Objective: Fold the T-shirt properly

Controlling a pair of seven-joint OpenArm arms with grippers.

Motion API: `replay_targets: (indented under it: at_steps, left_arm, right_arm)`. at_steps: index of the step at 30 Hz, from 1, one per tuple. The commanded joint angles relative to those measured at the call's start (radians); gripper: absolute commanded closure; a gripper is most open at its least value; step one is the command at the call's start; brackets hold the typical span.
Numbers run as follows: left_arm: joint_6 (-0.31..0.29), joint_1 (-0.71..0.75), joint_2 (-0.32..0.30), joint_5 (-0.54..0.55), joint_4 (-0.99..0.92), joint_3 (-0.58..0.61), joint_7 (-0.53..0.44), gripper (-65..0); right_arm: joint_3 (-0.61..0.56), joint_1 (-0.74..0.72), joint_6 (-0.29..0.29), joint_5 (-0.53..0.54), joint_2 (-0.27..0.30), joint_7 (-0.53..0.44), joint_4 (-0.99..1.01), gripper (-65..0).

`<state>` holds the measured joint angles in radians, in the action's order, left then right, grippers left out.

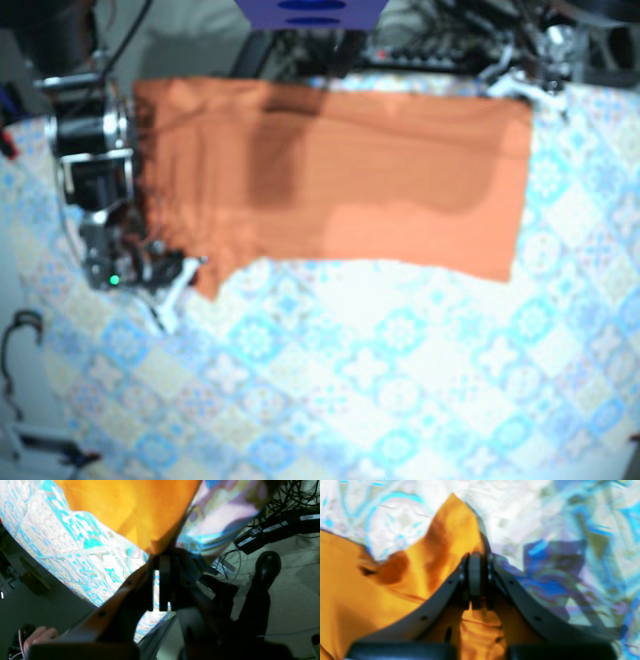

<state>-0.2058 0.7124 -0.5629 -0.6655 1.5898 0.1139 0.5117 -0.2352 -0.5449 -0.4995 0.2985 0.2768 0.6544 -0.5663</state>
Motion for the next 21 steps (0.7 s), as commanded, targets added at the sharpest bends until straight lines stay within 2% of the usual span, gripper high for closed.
replay_targets:
  at_steps: [1, 17, 21]
  left_arm:
    - [-0.019, 0.025, -0.01, 0.011, 0.004, -0.003, 0.015, 0.0]
    - [-0.014, 0.074, -0.009, 0.016, 0.002, -0.003, 0.015, 0.0]
    - [-0.013, 0.074, -0.009, 0.016, 0.002, -0.003, 0.015, 0.0]
  right_arm:
    - [0.009, -0.027, 0.012, -0.014, 0.014, 0.002, -0.007, -3.2]
    - [0.01, -0.036, 0.014, -0.02, 0.014, -0.034, -0.007, -3.3]
    - [0.01, -0.043, 0.032, -0.02, 0.014, -0.043, -0.007, -3.3]
